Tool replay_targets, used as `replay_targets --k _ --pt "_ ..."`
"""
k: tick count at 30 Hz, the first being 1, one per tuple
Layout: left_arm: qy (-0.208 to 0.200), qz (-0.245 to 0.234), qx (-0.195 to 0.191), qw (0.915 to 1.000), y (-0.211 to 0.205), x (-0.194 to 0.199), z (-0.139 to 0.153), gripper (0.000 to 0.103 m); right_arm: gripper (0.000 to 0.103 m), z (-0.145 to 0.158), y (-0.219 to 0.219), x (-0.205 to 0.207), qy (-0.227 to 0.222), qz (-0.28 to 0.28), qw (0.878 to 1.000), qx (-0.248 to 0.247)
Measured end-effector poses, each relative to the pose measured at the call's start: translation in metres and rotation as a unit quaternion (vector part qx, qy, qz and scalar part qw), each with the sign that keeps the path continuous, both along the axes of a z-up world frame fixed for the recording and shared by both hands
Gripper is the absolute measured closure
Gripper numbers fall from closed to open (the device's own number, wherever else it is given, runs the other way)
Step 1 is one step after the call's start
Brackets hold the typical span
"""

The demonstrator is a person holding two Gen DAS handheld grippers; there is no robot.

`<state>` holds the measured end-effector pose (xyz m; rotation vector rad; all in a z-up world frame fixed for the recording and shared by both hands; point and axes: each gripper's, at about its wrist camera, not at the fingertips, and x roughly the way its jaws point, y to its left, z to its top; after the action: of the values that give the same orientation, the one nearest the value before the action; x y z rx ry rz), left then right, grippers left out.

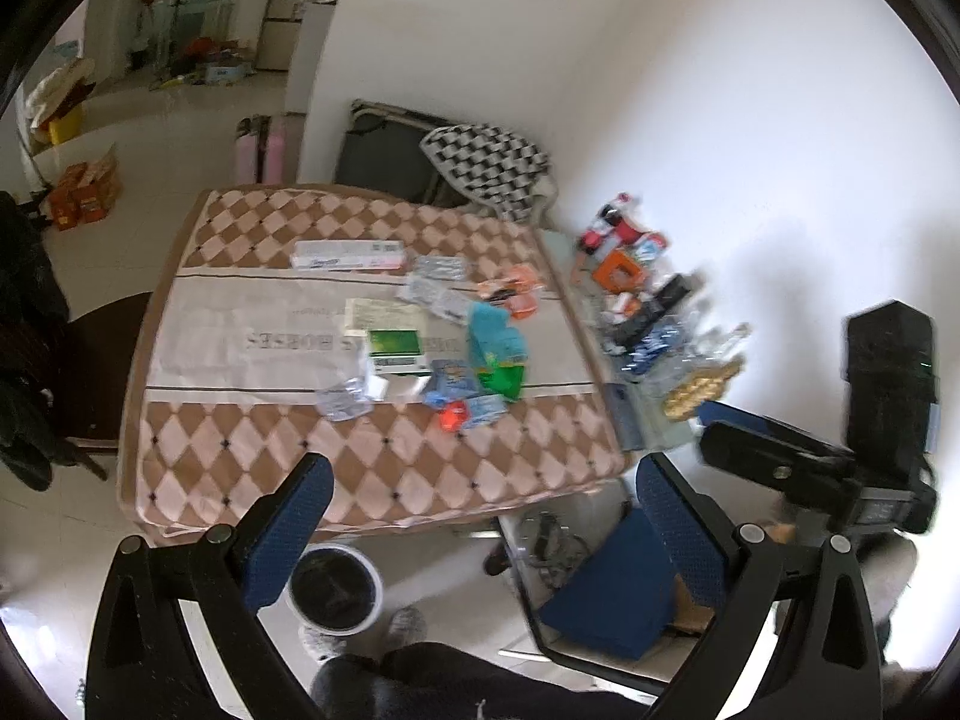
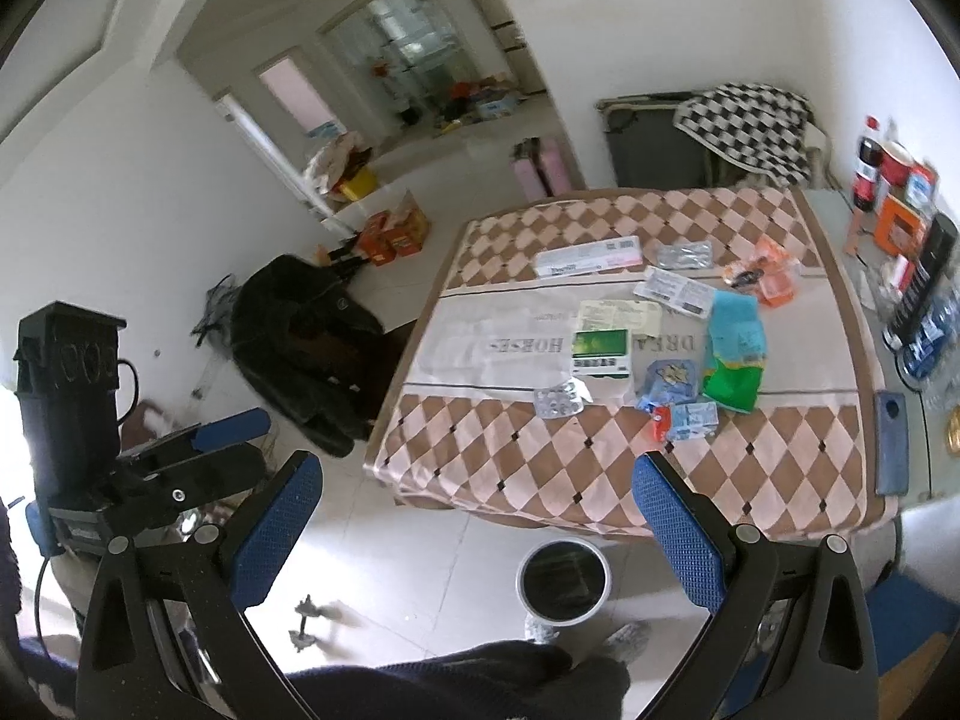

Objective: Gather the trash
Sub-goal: 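Grasp the green medicine box with the left tool while the right grasps the blue-green bag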

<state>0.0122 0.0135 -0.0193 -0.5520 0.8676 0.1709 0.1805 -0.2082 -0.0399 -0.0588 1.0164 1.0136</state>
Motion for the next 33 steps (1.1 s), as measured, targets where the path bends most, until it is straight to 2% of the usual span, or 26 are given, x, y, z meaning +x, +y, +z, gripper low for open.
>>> replay_targets --k 4,8,11,14,17,19,20,21,24,26,28,33 --pt "0.055 0.033 0.054 0.9965 0.022 0.029 -0.035 0.0 0.0 -0.029 0.001 0.026 0.004 -0.095 0.995 -0.031" --pt "0.122 0.067 0.1 0.9852 0.047 0.076 -0.085 0.0 0.0 -0.076 0.005 0.08 0.01 -0.175 0.981 -0.082" --pt "0.166 0.075 0.075 0.9804 0.067 0.114 -0.13 0.0 0.0 -0.117 0.01 0.136 0.022 -0.215 0.968 -0.126" --pt "0.203 0.077 0.023 0.9758 0.077 0.158 -0.172 0.0 0.0 -0.161 0.02 0.193 0.039 -0.235 0.958 -0.16" --pt "0.249 0.083 0.0 0.9649 0.079 0.208 -0.217 0.0 0.0 -0.219 0.038 0.26 0.058 -0.235 0.947 -0.21" --pt "0.283 0.078 -0.002 0.956 0.077 0.241 -0.244 0.0 0.0 -0.252 0.05 0.291 0.073 -0.225 0.943 -0.234" --pt "0.296 0.074 -0.001 0.9524 0.075 0.256 -0.256 0.0 0.0 -0.269 0.056 0.306 0.082 -0.216 0.941 -0.248" --pt "0.321 0.069 0.007 0.9445 0.073 0.272 -0.274 0.0 0.0 -0.283 0.062 0.318 0.092 -0.207 0.94 -0.256" --pt "0.367 0.06 0.015 0.928 0.074 0.296 -0.31 0.001 0.0 -0.312 0.08 0.338 0.111 -0.183 0.937 -0.276" --pt "0.378 0.061 0.012 0.9237 0.075 0.302 -0.322 0.007 0.0 -0.322 0.09 0.343 0.115 -0.169 0.937 -0.283" --pt "0.379 0.069 -0.003 0.923 0.077 0.301 -0.325 0.016 0.0 -0.336 0.104 0.351 0.12 -0.149 0.937 -0.293" --pt "0.372 0.084 0.007 0.9244 0.079 0.302 -0.317 0.017 0.0 -0.36 0.13 0.353 0.116 -0.108 0.933 -0.322"
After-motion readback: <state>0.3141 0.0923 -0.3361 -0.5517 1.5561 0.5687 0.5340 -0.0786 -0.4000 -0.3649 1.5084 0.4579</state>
